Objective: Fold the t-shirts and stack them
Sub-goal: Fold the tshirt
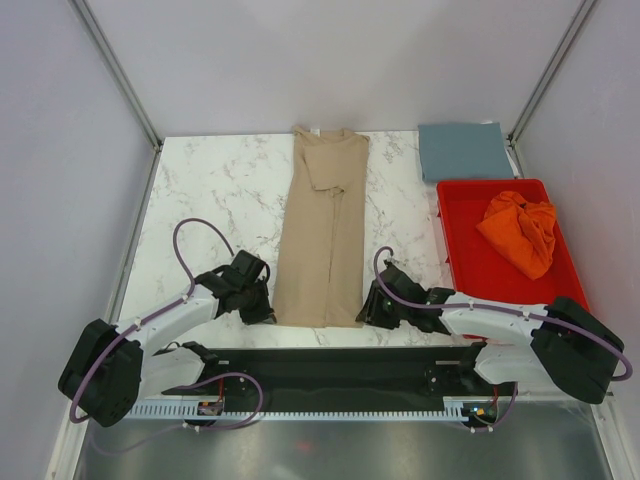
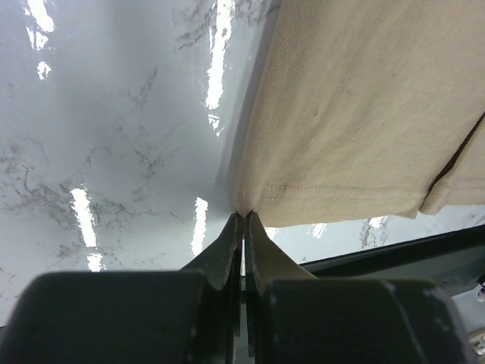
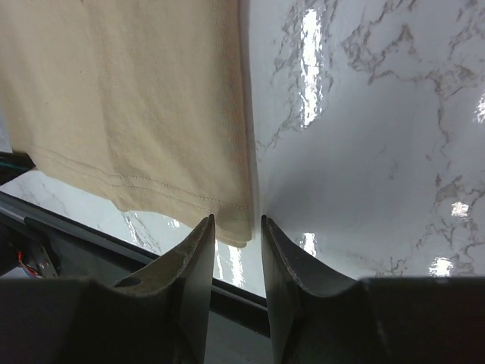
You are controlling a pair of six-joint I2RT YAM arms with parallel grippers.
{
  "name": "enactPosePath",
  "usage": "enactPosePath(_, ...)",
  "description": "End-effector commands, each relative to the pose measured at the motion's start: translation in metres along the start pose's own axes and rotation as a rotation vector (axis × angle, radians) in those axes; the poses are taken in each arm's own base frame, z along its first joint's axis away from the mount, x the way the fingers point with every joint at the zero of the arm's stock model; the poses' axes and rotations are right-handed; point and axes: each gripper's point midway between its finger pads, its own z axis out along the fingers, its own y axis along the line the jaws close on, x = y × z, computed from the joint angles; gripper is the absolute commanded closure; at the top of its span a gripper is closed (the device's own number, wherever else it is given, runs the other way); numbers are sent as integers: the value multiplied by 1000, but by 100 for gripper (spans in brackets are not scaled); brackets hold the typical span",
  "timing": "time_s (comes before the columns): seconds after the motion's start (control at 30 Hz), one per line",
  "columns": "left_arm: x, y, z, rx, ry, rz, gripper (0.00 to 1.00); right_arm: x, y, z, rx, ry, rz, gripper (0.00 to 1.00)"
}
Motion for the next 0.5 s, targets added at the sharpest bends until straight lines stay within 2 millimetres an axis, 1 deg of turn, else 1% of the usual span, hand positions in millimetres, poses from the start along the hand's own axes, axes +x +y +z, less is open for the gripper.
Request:
enactPosePath(0.0,-1,-9,-2,44,-3,1,98,6,-12,3,53,0,15,62)
enactPosePath(0.07,-2,-15,-3,79,-9,7,98,9,-16,5,68,9,12,65)
enactPosePath(0.13,-2,-18,-5,100,-17,4,98,11,-15,6,71,15,3,67)
enactPosePath(0.2,-1,-22,-6,121,-13,-1,98,11,-13,7,69,15,-4,73)
enactPosePath(0.23,1,-23,-7,129,-2,-2,98,11,-12,6,64,15,-5,77)
enactPosePath(0.27,1,-25,-7,138,-3,-1,98,11,-10,5,58,13,-5,88)
enactPosePath(0.37,4,-31,-11,175,12,4,98,12,-15,0,69,15,-10,100)
enactPosePath(0.47,7,-39,-19,217,9,22,98,15,-19,-10,71,25,-13,100)
